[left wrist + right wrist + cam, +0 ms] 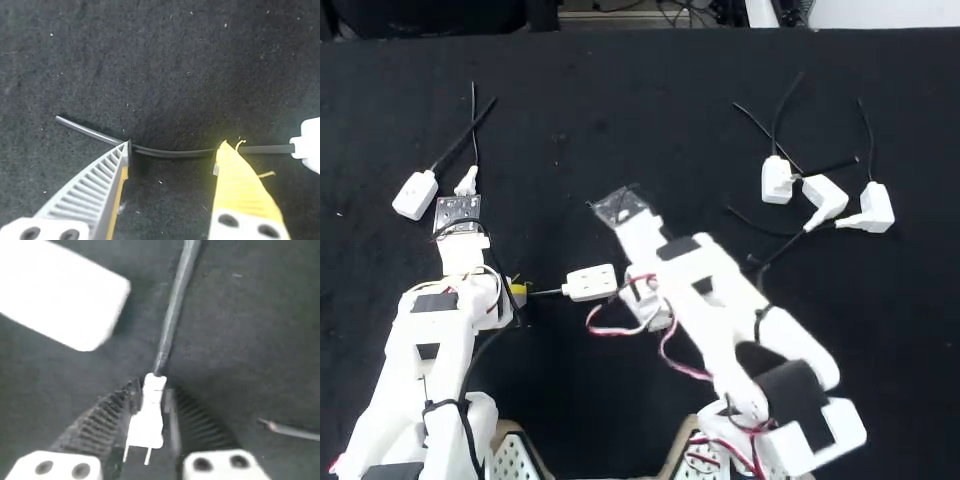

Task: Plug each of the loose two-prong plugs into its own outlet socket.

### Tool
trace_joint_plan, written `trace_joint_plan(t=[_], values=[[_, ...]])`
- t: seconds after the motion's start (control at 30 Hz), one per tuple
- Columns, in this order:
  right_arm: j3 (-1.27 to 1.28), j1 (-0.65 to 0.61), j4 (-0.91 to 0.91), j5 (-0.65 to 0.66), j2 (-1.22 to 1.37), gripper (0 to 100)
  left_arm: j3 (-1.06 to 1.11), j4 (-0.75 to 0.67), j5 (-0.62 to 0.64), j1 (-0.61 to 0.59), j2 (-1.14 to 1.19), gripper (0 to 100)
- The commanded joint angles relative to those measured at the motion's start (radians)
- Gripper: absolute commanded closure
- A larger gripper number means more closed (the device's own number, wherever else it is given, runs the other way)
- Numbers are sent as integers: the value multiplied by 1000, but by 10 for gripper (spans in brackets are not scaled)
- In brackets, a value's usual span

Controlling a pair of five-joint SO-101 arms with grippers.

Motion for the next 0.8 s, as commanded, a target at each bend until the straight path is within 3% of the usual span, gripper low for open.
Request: trace_joint_plan(t=[0.0, 0.17, 0.23, 0.33, 0.53, 0.67, 0.77], values=[[-54, 120, 41, 5, -21, 988, -10, -12, 0, -7, -3, 729], [-50, 310, 40, -204, -105, 985, -10, -12, 0, -7, -3, 729], [-30, 319, 49, -259, -116, 970, -10, -12, 0, -4, -3, 729], [-10, 269, 109, -242, -114, 917, -10, -12, 0, -4, -3, 729], [-61, 124, 258, 94, -159, 858, -10, -12, 0, -7, -3, 729], [-114, 152, 322, 276, -249, 858, -10, -12, 0, -7, -3, 729], [-113, 241, 322, 473, -325, 858, -10, -12, 0, -7, -3, 729]])
